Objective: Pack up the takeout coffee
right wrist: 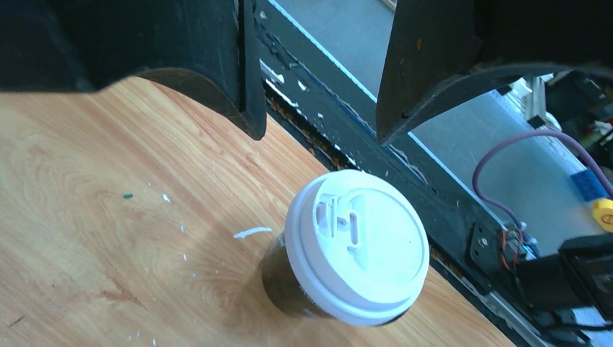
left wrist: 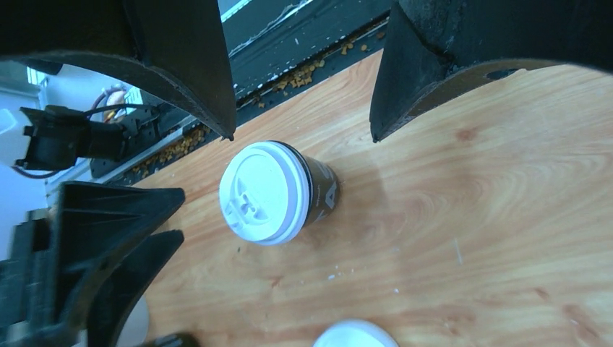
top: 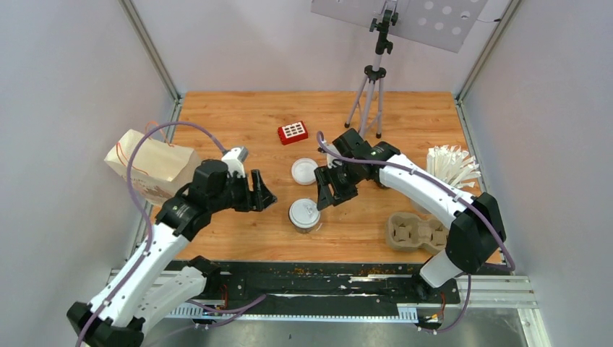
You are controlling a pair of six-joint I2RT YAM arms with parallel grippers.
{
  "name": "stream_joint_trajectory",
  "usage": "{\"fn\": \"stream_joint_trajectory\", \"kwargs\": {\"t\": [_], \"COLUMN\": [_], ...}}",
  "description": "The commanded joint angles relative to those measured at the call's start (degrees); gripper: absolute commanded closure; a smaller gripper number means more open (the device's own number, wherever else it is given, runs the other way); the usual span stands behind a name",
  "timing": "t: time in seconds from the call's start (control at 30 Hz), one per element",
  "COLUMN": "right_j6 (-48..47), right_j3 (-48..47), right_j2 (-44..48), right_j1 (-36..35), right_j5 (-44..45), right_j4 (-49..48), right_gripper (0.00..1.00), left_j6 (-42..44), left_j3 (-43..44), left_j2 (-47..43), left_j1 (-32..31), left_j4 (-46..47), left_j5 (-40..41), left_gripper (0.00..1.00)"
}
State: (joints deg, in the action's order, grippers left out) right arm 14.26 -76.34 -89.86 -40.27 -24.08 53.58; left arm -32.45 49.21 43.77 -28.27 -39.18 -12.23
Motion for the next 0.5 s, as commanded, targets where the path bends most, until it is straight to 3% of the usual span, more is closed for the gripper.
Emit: {"fn": "stream_joint_trajectory", "kwargs": {"t": [0.0, 0.47], "right_j6": [6.47, 11.11], "right_j3": [4.75, 9.53], "right_j2": [4.03, 2.53], "right_j1": [0.58, 0.59], "right_j5": [-3.61, -4.09], "right_j4": [-15.13, -20.61], "right_gripper": [0.43, 0.50], "left_j6": [-2.39, -7.24], "left_j3": [-3.36, -12.77], "left_j2": [2.91, 9.45], "left_j1": [-2.13, -2.31], "left_j4": [8.94, 25.22], "left_j5": [-2.40, -7.78], "left_gripper": [0.25, 0.26]}}
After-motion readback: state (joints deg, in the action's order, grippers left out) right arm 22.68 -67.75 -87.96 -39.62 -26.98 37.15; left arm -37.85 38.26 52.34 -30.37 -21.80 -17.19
